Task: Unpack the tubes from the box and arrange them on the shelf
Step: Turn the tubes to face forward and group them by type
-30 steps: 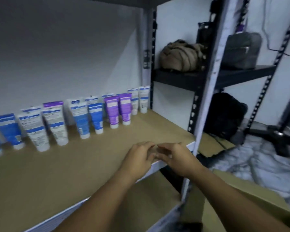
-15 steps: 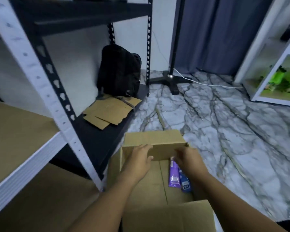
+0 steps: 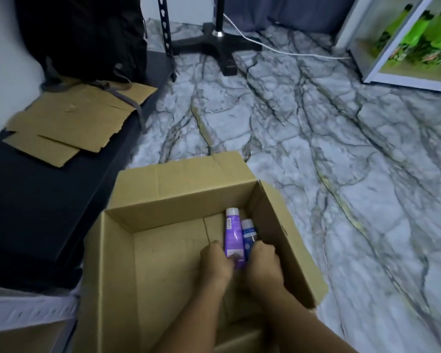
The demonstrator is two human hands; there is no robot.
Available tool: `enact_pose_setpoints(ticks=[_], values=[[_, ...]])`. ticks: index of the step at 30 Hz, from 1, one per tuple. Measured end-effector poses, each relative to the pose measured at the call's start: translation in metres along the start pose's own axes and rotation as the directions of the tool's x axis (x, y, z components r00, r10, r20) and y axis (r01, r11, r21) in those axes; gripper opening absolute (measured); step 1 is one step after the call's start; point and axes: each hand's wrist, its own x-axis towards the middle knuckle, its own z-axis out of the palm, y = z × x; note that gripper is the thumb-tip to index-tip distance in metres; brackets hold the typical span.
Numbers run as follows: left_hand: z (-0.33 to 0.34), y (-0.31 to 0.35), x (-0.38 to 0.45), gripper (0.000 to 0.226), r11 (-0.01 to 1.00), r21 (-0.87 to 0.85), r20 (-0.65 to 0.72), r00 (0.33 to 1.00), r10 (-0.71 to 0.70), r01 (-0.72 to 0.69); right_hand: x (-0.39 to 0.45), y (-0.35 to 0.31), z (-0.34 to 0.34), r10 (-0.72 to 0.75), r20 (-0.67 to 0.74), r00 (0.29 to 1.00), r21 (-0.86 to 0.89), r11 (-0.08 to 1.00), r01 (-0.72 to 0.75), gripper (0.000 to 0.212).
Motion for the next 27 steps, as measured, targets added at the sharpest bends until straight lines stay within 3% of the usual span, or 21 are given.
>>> enact_pose_setpoints(ticks=[6,12,17,21,24,27], values=[[0.015,-0.012,0.017,0.031,0.998,0.002,-0.038,0.998,-0.057,0.057,0.018,-0.007,0.015,-0.031,0.019,0.999,-0.2,0.979,0.034,0.03],[0.004,-0.023,0.012,0.025,0.99,-0.102,-0.042,0.994,-0.099,0.094,0.017,-0.009,0.027,-0.031,-0.018,0.999,-0.206,0.978,0.027,0.053],[-0.026,-0.025,-0.014,0.02,0.986,-0.161,-0.255,0.964,-0.074,0.033,0.005,-0.002,0.021,-0.104,-0.057,0.993,-0.161,0.983,0.094,0.025],[-0.058,-0.018,-0.037,0.021,0.967,-0.231,-0.437,0.9,-0.003,-0.11,-0.012,-0.004,0.0,-0.168,-0.103,0.98,-0.166,0.975,0.149,0.02],[-0.084,-0.003,-0.059,0.019,0.913,-0.364,-0.488,0.873,-0.016,-0.187,-0.03,-0.005,-0.017,-0.236,-0.154,0.96,-0.015,0.972,0.236,0.009],[-0.11,0.008,-0.087,0.016,0.864,-0.428,-0.496,0.868,0.021,-0.265,-0.053,-0.004,-0.037,-0.303,-0.154,0.941,0.281,0.899,0.336,0.02]])
